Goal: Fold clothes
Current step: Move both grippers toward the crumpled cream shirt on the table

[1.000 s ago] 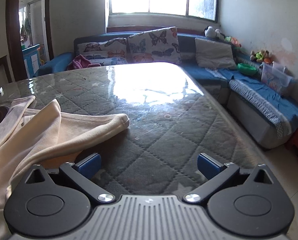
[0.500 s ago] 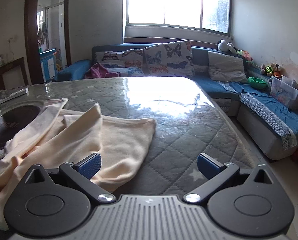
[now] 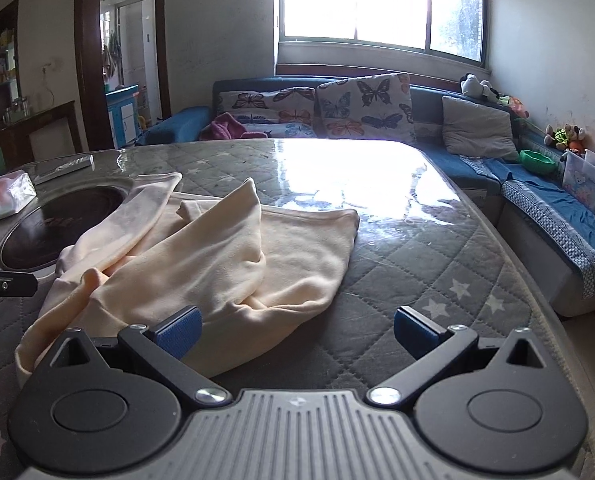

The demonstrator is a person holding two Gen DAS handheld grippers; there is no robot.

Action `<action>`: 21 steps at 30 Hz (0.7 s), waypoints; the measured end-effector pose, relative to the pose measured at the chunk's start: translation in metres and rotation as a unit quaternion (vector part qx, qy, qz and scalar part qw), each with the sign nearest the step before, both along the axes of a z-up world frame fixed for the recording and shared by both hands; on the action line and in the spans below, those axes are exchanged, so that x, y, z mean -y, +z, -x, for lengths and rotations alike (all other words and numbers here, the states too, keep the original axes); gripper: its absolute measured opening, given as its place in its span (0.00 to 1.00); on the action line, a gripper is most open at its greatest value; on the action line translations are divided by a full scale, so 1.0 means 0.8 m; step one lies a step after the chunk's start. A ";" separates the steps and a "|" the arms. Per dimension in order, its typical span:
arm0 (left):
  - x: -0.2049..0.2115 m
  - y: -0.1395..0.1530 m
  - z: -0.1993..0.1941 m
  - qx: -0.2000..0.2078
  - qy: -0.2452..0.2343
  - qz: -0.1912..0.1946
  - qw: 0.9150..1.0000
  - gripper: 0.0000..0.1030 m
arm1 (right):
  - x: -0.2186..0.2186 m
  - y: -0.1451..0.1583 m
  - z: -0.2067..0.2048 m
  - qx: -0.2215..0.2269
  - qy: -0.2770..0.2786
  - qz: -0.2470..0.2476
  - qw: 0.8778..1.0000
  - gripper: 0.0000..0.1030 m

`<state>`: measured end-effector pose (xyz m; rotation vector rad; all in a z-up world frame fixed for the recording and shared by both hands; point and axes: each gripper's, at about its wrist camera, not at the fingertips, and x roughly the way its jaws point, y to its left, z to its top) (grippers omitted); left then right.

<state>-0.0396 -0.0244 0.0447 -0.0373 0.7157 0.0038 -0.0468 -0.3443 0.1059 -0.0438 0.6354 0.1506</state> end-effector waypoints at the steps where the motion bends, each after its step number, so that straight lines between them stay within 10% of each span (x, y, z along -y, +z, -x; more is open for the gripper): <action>1: 0.000 0.001 0.001 -0.001 0.001 0.002 1.000 1.00 | -0.001 0.000 0.001 -0.002 -0.001 0.001 1.000 1.00; 21: 0.023 0.019 -0.002 0.006 -0.013 0.001 1.000 1.00 | -0.015 0.005 0.004 -0.015 0.014 0.012 1.000 1.00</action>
